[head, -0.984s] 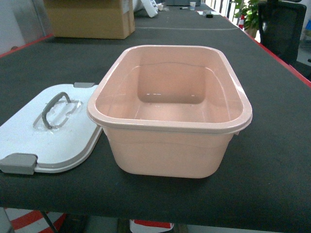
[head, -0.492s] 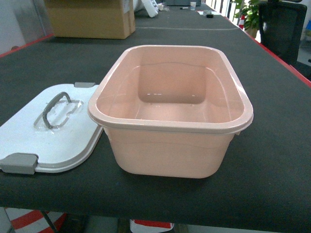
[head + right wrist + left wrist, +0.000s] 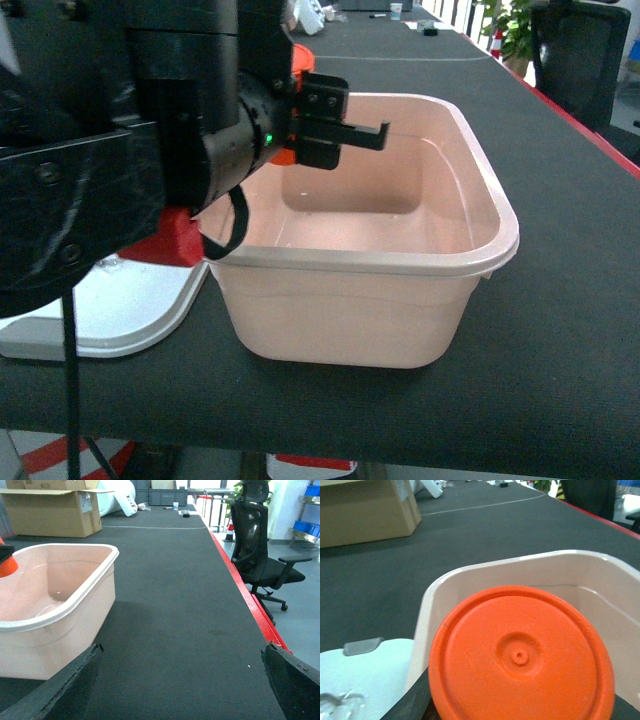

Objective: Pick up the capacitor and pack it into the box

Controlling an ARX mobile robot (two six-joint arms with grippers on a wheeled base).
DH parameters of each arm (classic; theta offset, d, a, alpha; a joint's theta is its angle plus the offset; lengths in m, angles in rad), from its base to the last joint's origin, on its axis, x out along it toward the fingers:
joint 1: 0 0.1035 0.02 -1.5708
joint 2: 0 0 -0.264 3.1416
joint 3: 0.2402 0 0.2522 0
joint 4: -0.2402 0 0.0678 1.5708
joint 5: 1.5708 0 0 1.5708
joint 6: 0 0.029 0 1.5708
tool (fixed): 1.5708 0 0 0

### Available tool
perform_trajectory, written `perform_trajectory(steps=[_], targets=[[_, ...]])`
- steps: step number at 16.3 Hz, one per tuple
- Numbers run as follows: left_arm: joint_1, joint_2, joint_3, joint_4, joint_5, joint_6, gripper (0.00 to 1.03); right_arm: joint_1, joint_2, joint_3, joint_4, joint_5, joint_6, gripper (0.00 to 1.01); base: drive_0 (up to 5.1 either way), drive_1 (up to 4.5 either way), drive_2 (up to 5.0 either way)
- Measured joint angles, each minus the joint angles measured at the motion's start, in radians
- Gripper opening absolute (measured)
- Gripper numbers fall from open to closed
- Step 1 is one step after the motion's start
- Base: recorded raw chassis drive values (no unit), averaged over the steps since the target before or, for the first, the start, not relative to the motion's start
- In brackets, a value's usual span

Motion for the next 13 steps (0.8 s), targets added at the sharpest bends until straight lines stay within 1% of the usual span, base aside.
perform_trajectory(steps=[1,2,3,5,6,7,8,9,10,11,12,13], targets=[[-0.006,0.014,0.026,0.013,0.01,-0.026,0.48,0.0,0.0,0.0,0.0,0.0,0.0,0.98,0.0,0.0,0.0],[-0.012,0.015,0.03,0.037,0.009,-0.043,0.6,0.0,0.0,0.0,0.0,0.0,0.0,0.98,0.0,0.0,0.0],[-0.015,0.015,0.031,0.039,0.009,-0.052,0.7,0.0,0.0,0.0,0.0,0.0,0.0,0.98,0.0,0.0,0.0],[-0.013,0.015,0.031,0.035,0.009,-0.056,0.96,0.0,0.0,0.0,0.0,0.0,0.0,0.98,0.0,0.0,0.0],[-0.01,0.016,0.031,0.035,0.008,-0.056,0.99,0.0,0.0,0.0,0.0,0.0,0.0,0.98,0.0,0.0,0.0],[-0.009,0.016,0.026,0.069,0.004,-0.055,0.98,0.0,0.0,0.0,0.0,0.0,0.0,0.98,0.0,0.0,0.0],[0.005,-0.024,-0.061,0.195,0.014,-0.048,0.98,0.0,0.0,0.0,0.0,0.0,0.0,0.98,0.0,0.0,0.0],[0.031,-0.111,-0.182,0.235,0.019,-0.048,0.98,0.0,0.0,0.0,0.0,0.0,0.0,0.98,0.0,0.0,0.0],[0.079,-0.19,-0.251,0.242,0.021,-0.055,0.98,0.0,0.0,0.0,0.0,0.0,0.0,0.98,0.0,0.0,0.0],[0.146,-0.256,-0.296,0.259,0.023,-0.061,0.98,0.0,0.0,0.0,0.001,0.0,0.0,0.98,0.0,0.0,0.0],[0.228,-0.305,-0.332,0.262,0.031,-0.071,0.98,0.0,0.0,0.0,0.0,0.0,0.0,0.98,0.0,0.0,0.0],[0.306,-0.311,-0.355,0.258,0.051,-0.072,0.98,0.0,0.0,0.0,0.0,0.0,0.0,0.98,0.0,0.0,0.0]])
